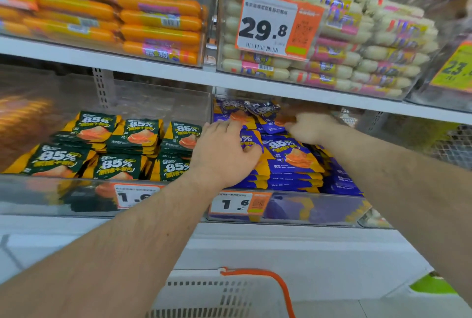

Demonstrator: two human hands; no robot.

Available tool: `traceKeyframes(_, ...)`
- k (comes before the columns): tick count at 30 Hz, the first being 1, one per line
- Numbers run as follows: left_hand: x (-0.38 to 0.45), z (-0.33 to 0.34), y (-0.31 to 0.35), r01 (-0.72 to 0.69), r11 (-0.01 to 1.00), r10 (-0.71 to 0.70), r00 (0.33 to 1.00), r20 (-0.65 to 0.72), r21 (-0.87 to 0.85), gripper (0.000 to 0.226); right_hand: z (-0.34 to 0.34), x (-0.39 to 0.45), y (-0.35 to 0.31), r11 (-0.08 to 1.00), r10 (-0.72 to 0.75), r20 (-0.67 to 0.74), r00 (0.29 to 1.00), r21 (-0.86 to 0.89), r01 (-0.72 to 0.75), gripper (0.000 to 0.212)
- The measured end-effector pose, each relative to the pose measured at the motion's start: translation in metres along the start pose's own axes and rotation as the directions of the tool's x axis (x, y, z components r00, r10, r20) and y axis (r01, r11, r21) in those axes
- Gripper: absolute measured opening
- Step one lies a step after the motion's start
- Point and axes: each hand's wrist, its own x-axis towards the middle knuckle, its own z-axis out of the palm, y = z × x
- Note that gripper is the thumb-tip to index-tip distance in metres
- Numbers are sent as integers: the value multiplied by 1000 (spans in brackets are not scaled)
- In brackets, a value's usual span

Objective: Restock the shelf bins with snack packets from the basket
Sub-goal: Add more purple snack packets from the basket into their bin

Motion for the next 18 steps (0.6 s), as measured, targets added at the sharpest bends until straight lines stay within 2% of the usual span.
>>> traceKeyframes(5, -2, 1, -1, -5, 1000, 5, 1000, -2, 4, 57, 3, 5, -17, 996, -81, 109, 991, 35, 77, 49)
traceKeyframes(8, -2, 2, -1, -7, 1000, 7, 1000, -14, 6, 57, 7, 14, -22, 998, -56, 148, 987, -12, 59, 52)
traceKeyframes(15, 0, 7, -4, -17, 1000, 18, 1000, -25, 22, 59, 22, 38, -18, 999, -18, 127, 992, -38, 23, 51)
traceKeyframes(18, 2, 0, -4, -21, 997, 20, 1000, -5, -68, 59, 19, 31, -19, 1000, -15, 105, 994, 13, 14, 49)
